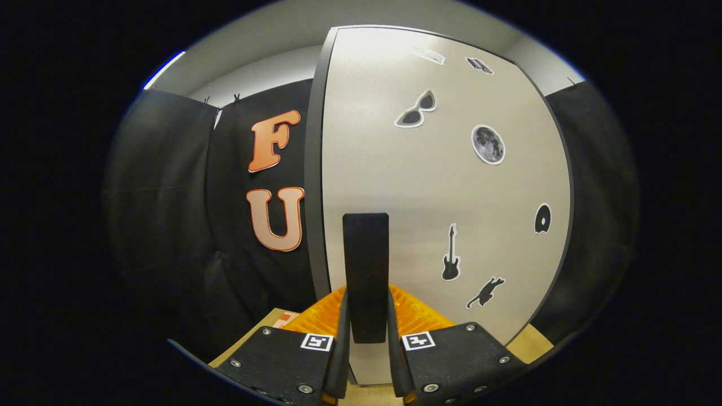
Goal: Open the shoe cabinet door, grab the shoes and put them into the shoe cabinet, then close the shoe cabinet door.
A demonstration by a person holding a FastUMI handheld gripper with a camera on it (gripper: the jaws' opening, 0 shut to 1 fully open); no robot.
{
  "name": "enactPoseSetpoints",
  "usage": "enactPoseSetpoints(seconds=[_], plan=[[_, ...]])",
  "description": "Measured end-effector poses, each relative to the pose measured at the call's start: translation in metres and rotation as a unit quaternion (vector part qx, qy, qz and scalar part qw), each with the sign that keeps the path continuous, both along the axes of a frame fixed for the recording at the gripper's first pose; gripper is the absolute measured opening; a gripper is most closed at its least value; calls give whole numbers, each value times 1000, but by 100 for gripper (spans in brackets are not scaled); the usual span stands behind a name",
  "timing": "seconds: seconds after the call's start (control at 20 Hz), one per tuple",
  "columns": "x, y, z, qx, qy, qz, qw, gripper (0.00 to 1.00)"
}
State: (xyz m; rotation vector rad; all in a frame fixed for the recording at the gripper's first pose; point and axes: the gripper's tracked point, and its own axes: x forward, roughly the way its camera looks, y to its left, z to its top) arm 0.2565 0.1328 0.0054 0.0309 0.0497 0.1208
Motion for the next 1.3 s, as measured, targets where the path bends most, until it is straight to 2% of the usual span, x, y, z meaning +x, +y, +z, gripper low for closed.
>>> enactPoseSetpoints(seconds=[0.3,0.45,0.55,1.1,1.3], plan=[[-32,-8,3,17,16,20,1000,25],[-58,-21,1,23,19,16,999,24],[-62,-23,1,24,19,16,999,21],[-106,-65,-1,29,30,-8,999,21],[-128,-95,0,36,30,-18,999,20]])
